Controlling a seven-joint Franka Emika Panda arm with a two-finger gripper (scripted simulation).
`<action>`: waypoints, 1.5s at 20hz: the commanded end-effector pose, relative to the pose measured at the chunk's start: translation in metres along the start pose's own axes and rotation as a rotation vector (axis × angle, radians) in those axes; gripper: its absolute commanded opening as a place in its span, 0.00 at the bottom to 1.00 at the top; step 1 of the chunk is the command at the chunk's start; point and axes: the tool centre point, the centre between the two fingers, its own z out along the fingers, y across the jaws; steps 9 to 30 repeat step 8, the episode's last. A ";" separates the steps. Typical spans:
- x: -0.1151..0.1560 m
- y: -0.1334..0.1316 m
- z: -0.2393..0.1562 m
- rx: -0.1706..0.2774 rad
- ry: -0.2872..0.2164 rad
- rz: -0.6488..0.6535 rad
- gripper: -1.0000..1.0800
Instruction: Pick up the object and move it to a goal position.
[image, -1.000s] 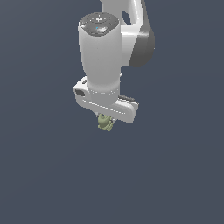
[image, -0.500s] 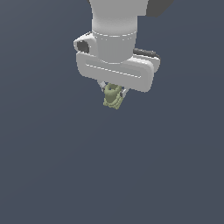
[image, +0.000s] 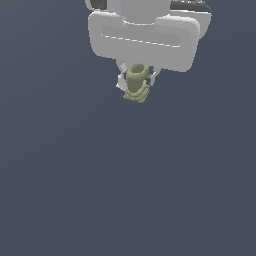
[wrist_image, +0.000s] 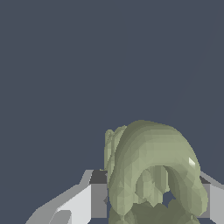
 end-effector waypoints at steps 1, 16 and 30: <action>-0.002 -0.002 -0.009 -0.001 -0.001 0.000 0.00; -0.002 -0.004 -0.016 -0.001 -0.001 0.000 0.00; -0.002 -0.004 -0.016 -0.001 -0.001 0.000 0.00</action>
